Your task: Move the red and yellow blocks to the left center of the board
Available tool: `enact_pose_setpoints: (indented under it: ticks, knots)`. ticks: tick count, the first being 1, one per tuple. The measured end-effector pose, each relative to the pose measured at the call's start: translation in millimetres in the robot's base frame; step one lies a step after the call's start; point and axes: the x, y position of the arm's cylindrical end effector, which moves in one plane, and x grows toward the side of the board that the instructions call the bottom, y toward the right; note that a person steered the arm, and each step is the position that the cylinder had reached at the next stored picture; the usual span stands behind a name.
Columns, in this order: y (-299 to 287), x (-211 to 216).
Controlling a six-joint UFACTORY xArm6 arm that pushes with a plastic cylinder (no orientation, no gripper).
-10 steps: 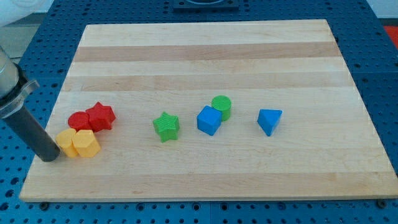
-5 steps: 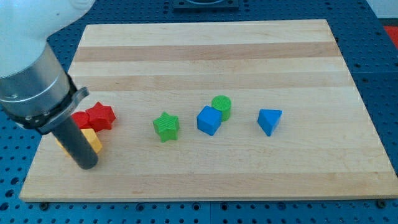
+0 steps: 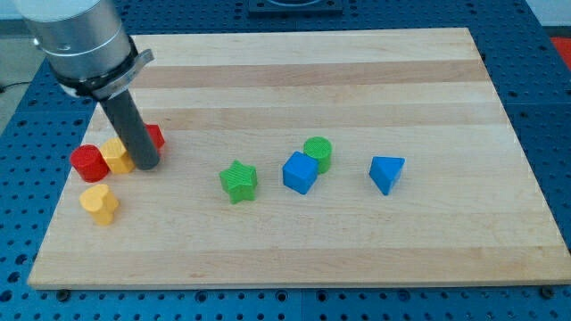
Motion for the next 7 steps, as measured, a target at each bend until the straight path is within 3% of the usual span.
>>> enact_pose_setpoints:
  ticks: [1, 2, 4, 5, 6, 7]
  knots:
    - [0.0, -29.7]
    - [9.4, -25.0]
    - [1.0, 122.5]
    - [-26.8, 137.2]
    - [-53.2, 73.7]
    - [-61.7, 61.6]
